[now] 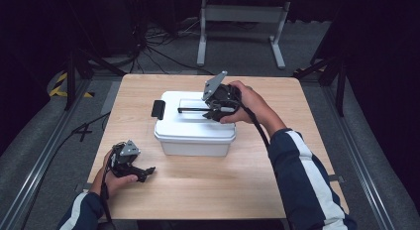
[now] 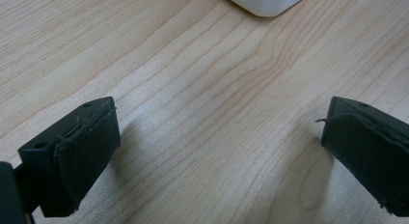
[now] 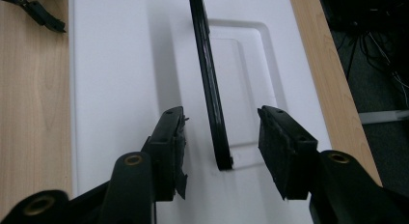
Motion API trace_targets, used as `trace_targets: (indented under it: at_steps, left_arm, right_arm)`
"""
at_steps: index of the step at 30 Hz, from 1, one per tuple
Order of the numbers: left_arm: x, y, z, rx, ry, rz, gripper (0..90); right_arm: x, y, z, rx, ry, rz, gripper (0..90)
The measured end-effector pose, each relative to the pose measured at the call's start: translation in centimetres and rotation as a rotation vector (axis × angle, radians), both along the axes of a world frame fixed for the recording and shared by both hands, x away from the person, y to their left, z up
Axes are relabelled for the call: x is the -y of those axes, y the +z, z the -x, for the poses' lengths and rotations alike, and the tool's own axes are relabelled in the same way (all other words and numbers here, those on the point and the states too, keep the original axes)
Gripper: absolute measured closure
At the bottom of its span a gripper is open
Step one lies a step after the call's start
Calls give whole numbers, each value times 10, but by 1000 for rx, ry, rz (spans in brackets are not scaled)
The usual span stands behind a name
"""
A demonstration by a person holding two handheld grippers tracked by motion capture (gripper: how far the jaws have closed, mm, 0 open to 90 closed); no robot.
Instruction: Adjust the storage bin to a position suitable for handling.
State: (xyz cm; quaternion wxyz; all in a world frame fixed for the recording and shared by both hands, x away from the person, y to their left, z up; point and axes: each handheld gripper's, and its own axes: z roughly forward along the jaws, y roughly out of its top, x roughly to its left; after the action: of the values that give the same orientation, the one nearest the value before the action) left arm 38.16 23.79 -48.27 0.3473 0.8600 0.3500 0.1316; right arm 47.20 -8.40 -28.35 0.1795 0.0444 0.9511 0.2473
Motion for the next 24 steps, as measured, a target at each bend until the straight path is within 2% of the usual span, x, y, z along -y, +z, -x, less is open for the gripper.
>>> trace_targets:
  at_steps: [3, 6, 12, 24]
  left_arm:
    - [0, 0, 0, 1, 1, 2, 6]
    - [0, 0, 0, 0, 0, 1, 6]
    - [0, 0, 0, 0, -1, 3, 6]
    - [0, 0, 0, 1, -1, 2, 6]
  right_arm:
    - [-7, -2, -2, 8, 6, 14, 597]
    - [-14, -5, -4, 9, 21, 49, 681]
    - [-19, -11, -6, 8, 39, 51, 816]
    - [-21, -7, -6, 40, 55, 80, 842]
